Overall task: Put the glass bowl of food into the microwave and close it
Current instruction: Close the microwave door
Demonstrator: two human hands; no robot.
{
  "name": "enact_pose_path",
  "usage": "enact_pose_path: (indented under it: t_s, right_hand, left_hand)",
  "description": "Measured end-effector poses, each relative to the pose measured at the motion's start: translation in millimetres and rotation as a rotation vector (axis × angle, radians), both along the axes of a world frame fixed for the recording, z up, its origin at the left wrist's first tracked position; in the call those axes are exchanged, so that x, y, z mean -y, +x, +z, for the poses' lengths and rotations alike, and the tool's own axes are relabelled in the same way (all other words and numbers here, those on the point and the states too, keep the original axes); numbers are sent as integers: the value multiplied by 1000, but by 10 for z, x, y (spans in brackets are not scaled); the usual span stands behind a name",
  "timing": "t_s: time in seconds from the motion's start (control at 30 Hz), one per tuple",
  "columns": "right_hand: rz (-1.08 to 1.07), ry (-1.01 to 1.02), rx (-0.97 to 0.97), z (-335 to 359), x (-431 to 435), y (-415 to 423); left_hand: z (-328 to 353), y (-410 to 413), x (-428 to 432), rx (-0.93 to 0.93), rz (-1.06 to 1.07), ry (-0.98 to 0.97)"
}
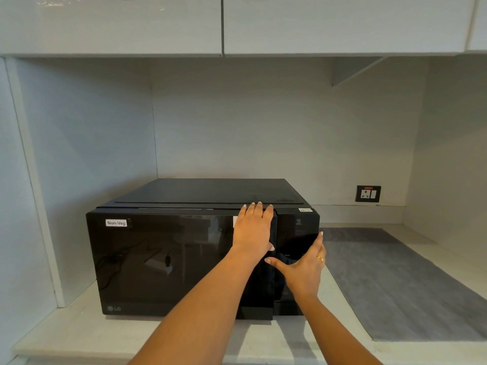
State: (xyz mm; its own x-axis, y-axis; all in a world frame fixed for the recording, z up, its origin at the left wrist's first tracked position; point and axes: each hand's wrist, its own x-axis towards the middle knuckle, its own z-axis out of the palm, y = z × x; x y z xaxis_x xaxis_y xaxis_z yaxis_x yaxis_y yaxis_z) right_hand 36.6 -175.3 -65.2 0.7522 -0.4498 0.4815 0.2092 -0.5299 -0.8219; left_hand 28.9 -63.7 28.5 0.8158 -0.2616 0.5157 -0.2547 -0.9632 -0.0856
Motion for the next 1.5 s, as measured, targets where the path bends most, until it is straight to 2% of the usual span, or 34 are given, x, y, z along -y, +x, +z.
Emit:
enact_pose_path:
  t_s: [0.93,1.5]
  right_hand:
    - [-74,4,33,-8,-15,18]
    - [-40,-89,-90,109,15,-148]
  left_hand:
    - [-2,66,5,-12,27,15]
    - [-56,-78,-82,-31,29,3]
